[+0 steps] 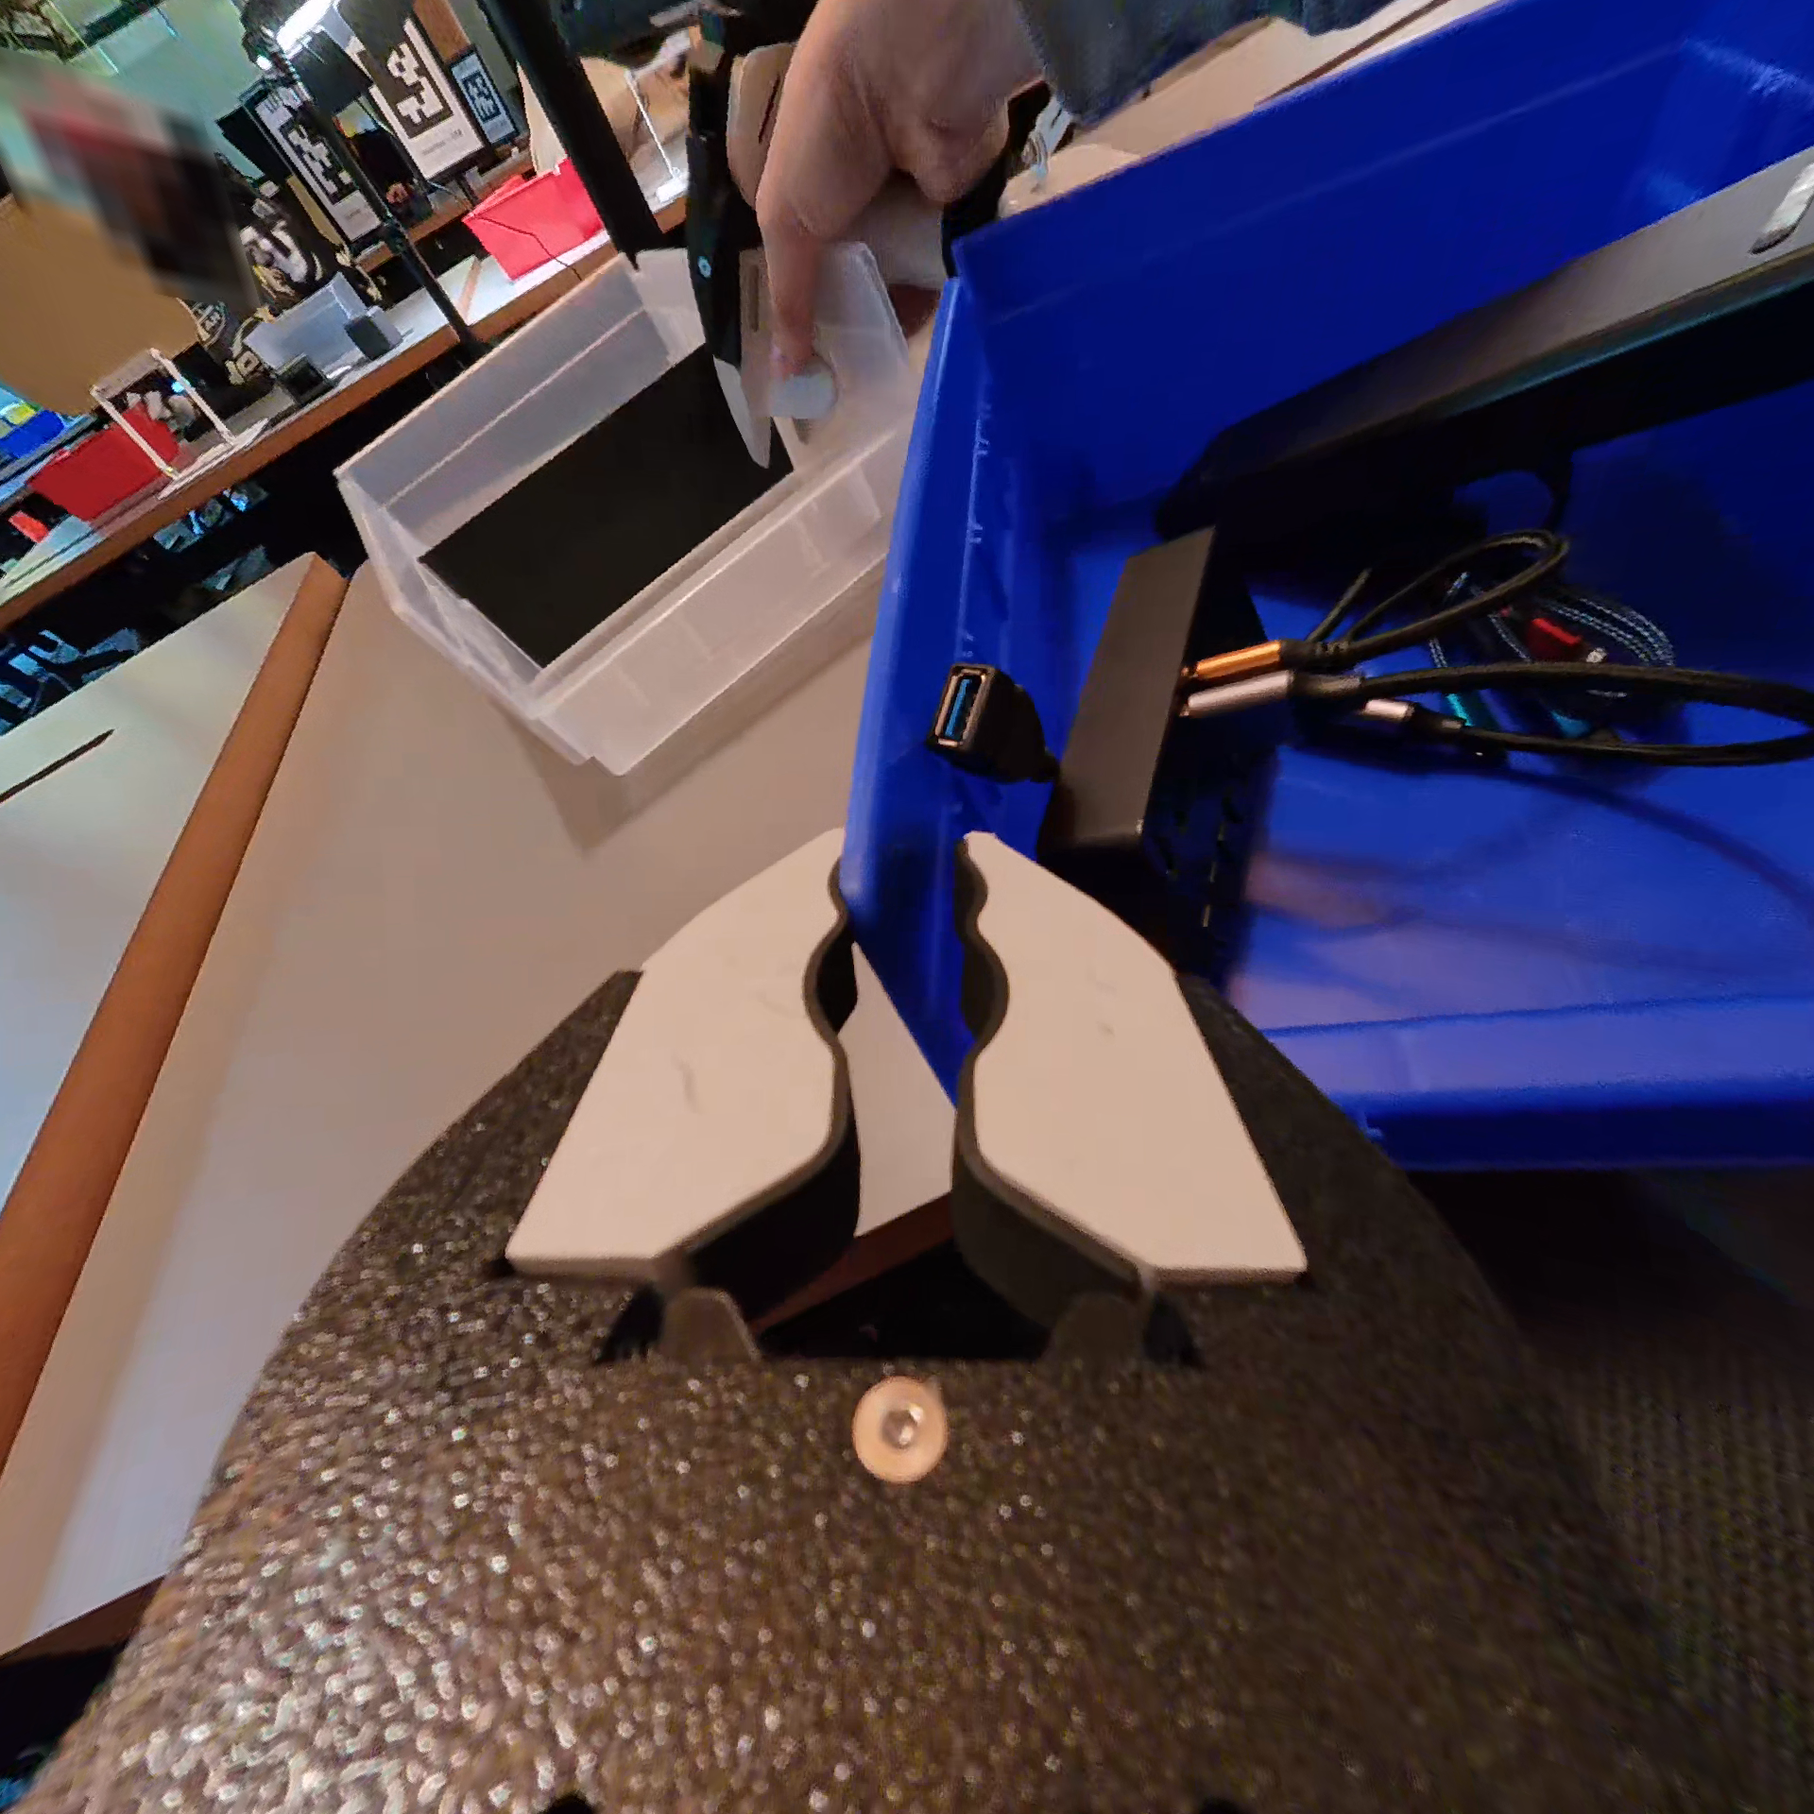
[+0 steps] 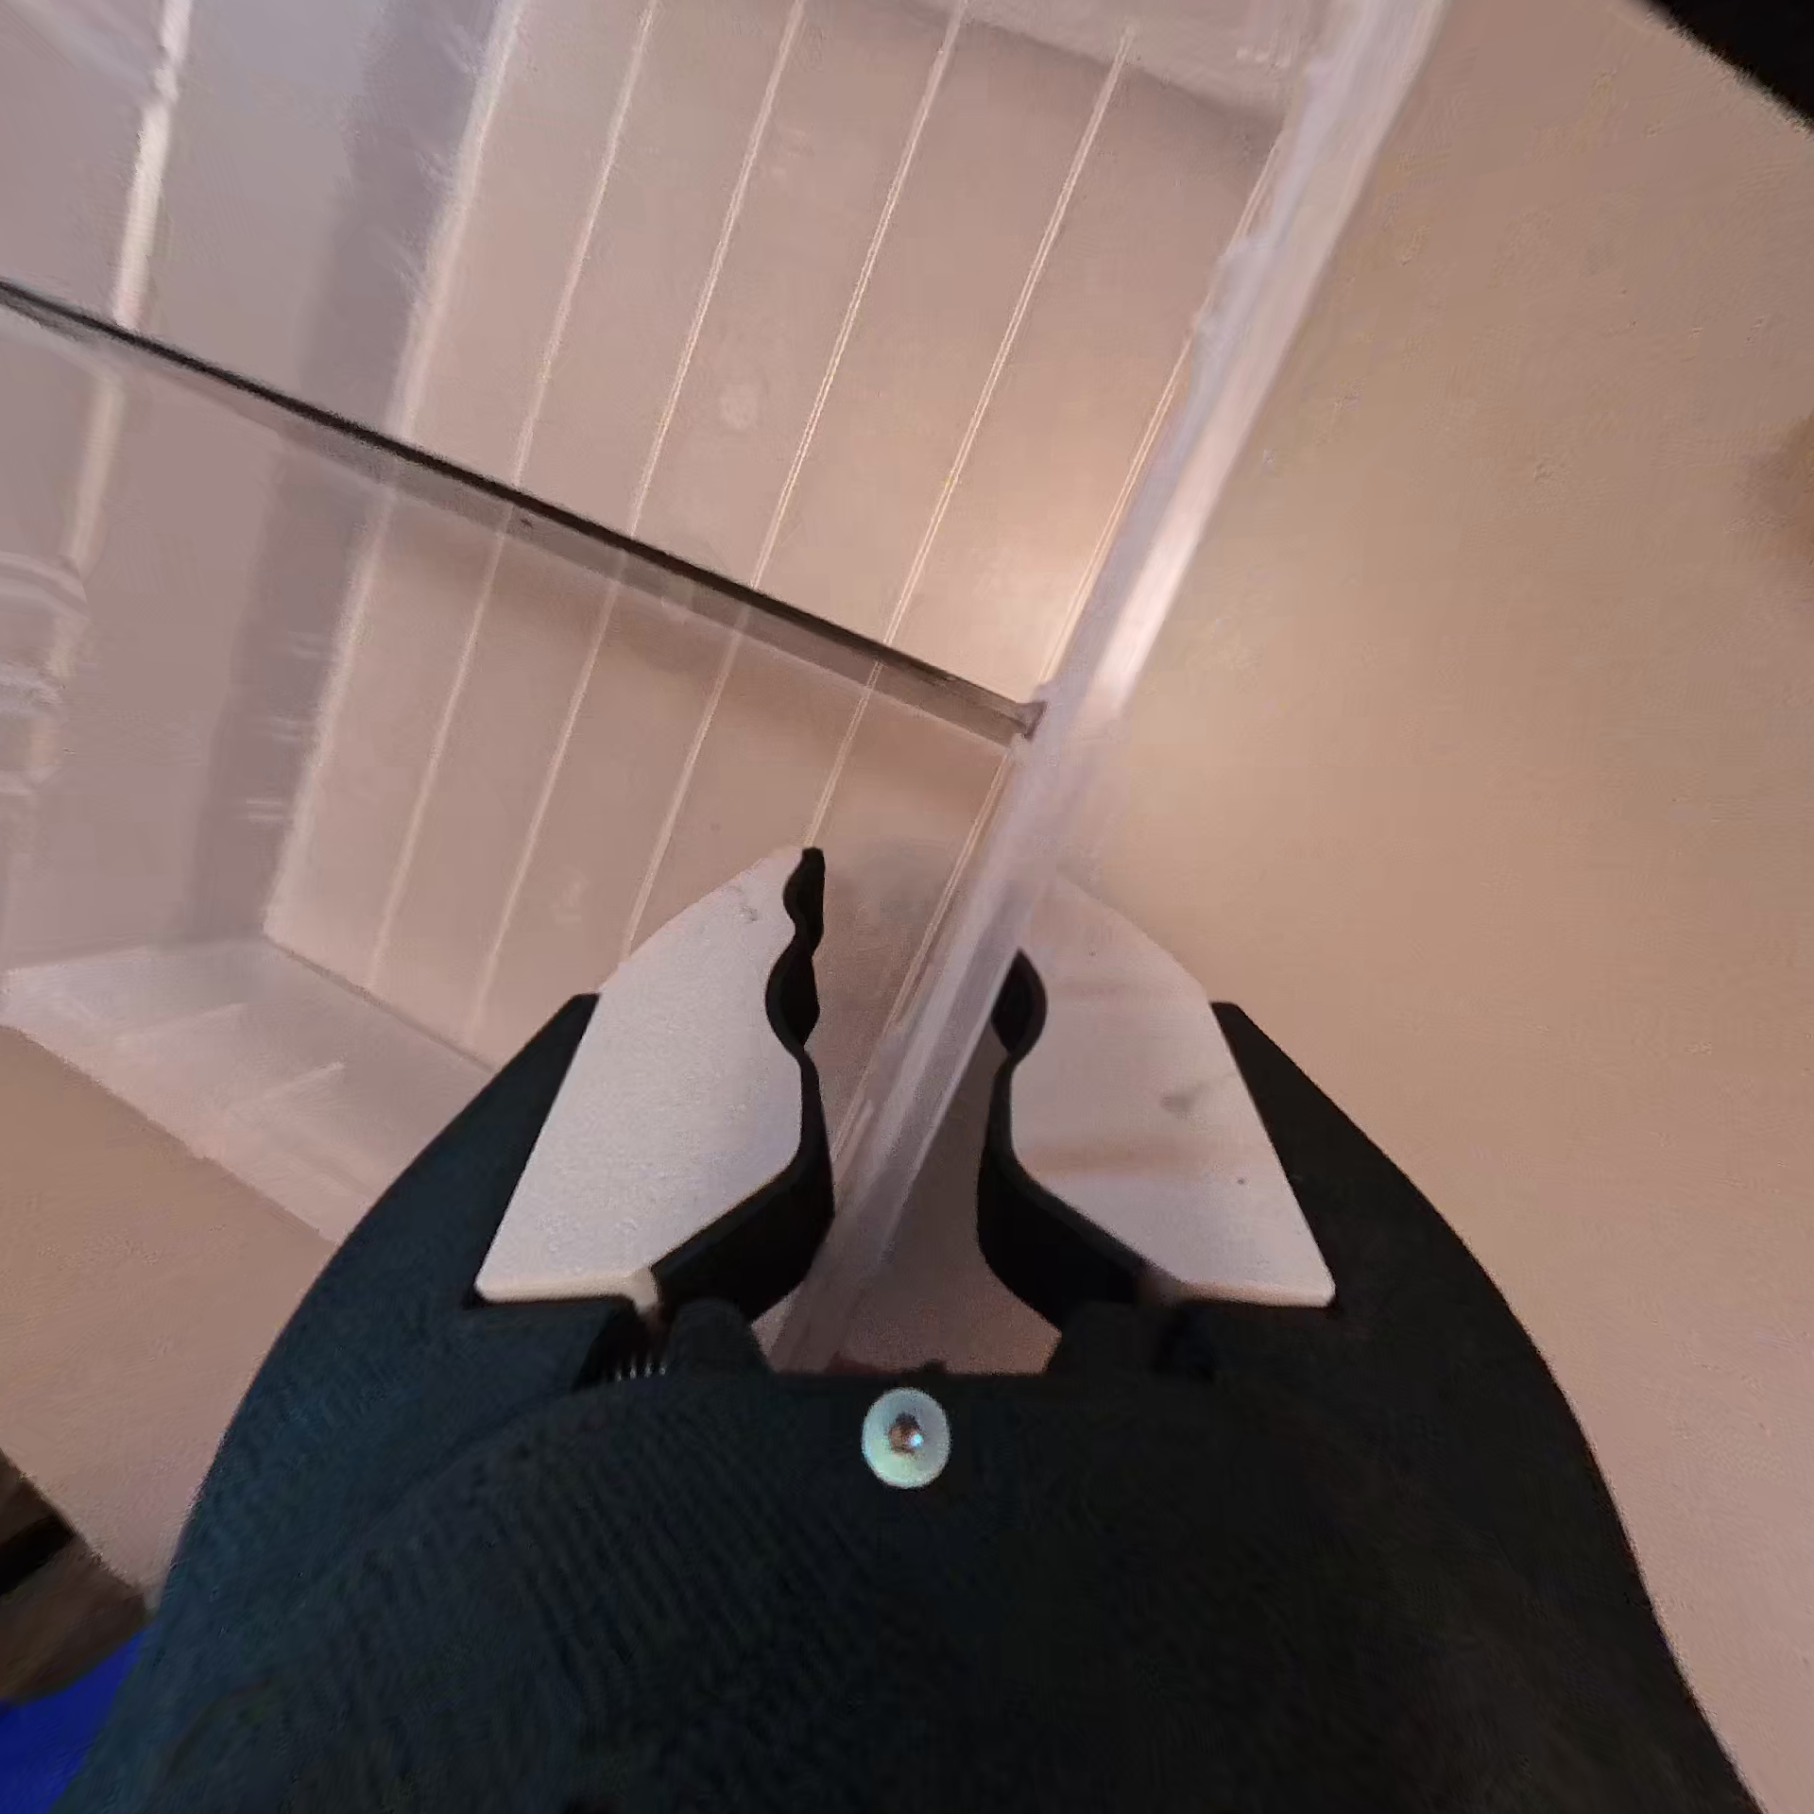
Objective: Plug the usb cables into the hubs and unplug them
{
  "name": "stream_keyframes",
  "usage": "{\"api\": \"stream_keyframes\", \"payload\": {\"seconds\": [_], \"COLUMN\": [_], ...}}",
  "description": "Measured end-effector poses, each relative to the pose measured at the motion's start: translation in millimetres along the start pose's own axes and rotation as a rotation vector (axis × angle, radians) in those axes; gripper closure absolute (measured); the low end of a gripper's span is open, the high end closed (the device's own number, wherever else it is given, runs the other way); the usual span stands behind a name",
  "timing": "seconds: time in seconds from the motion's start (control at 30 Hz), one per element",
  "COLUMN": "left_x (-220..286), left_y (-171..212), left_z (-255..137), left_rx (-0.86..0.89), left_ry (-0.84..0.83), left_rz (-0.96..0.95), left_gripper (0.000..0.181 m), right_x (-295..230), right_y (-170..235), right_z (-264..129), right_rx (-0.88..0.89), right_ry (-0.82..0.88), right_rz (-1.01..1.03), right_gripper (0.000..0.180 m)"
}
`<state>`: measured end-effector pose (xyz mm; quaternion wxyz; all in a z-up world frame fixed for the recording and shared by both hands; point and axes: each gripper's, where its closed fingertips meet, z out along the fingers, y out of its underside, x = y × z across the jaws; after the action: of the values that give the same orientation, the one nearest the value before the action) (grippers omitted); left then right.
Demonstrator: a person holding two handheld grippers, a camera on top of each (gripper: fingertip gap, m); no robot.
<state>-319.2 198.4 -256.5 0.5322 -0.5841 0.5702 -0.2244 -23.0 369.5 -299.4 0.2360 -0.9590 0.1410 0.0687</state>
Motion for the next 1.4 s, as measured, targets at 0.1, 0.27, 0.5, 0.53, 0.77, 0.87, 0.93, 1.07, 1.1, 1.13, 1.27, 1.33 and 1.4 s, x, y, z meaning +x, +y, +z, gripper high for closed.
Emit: {"api": "stream_keyframes", "payload": {"seconds": [0.1,0.27,0.5,0.53,0.77,0.87,0.93,1.07,1.1,1.13,1.27,1.33,1.4], "left_x": [-0.3,-2.2,-23.2,-28.9,-87.0,-113.3,-129.0,-155.4,-160.8,-165.8,-182.0,-185.3,-185.0], "left_y": [0.0,0.7,8.0,9.9,28.5,33.8,35.1,31.9,30.3,28.2,17.6,10.9,3.9], "left_z": [0.3,0.8,5.6,6.6,18.7,32.3,46.0,82.9,93.4,104.6,150.2,171.8,191.1], "left_rx": [0.015,0.025,-0.021,-0.025,-0.052,-0.061,-0.075,-0.094,-0.101,-0.105,-0.105,-0.096,-0.099], "left_ry": [-0.007,-0.025,-0.074,-0.078,-0.171,-0.221,-0.253,-0.318,-0.331,-0.342,-0.377,-0.373,-0.366], "left_rz": [-0.015,-0.028,-0.157,-0.186,-0.449,-0.516,-0.541,-0.557,-0.559,-0.558,-0.571,-0.586,-0.597], "left_gripper": [0.164,0.165,0.166,0.166,0.168,0.168,0.167,0.166,0.166,0.166,0.167,0.169,0.171], "right_x": [8.3,17.3,100.6,120.0,273.9,344.4,385.1,441.3,446.5,451.0,461.1,465.1,470.2], "right_y": [-18.9,-48.3,-11.5,5.0,165.5,244.3,294.7,367.3,377.0,382.7,393.3,397.2,399.0], "right_z": [-26.9,-110.3,-246.5,-259.4,-300.5,-301.6,-298.7,-296.5,-296.6,-296.9,-295.6,-294.7,-292.5], "right_rx": [0.024,0.164,0.297,0.290,0.161,0.100,0.061,0.045,0.058,0.083,0.122,0.079,0.038], "right_ry": [0.018,-0.088,-0.066,-0.035,0.115,0.167,0.181,0.213,0.197,0.187,0.156,0.161,0.163], "right_rz": [-0.063,-0.114,-0.250,-0.267,-0.184,-0.068,0.024,0.168,0.207,0.222,0.235,0.220,0.202], "right_gripper": [0.147,0.151,0.152,0.152,0.151,0.150,0.150,0.150,0.150,0.150,0.151,0.151,0.152]}}
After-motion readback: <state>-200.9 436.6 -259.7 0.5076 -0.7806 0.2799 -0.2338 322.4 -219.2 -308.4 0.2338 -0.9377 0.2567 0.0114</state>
